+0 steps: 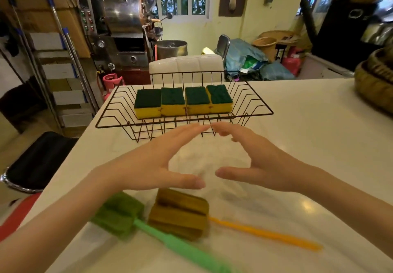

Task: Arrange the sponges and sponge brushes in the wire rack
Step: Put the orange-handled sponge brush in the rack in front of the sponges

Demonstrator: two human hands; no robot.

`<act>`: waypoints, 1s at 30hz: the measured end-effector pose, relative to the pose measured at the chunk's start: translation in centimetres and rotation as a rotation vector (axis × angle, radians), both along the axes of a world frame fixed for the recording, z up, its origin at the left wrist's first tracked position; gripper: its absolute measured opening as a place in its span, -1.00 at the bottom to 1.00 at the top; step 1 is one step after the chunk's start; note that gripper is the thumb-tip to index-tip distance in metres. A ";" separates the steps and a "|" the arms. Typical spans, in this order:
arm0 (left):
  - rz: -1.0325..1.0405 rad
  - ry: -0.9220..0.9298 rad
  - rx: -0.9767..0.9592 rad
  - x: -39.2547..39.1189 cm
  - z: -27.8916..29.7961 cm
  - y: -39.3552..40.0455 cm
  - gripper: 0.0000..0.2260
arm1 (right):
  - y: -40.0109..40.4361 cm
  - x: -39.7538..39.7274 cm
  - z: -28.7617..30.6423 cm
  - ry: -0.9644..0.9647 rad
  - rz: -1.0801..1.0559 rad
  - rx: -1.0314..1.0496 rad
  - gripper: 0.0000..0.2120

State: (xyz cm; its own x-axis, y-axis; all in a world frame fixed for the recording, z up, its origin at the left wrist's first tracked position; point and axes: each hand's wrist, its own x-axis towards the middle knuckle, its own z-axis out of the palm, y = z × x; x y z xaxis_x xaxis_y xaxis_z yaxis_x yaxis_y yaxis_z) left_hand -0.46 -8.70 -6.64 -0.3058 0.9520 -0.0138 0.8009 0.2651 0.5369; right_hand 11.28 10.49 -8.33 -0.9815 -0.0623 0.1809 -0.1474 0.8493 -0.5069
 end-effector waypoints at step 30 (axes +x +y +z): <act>-0.115 0.058 -0.229 2.9 -2.5 -0.3 -0.54 | -0.3 5.7 -2.7 -0.331 0.097 0.102 -0.85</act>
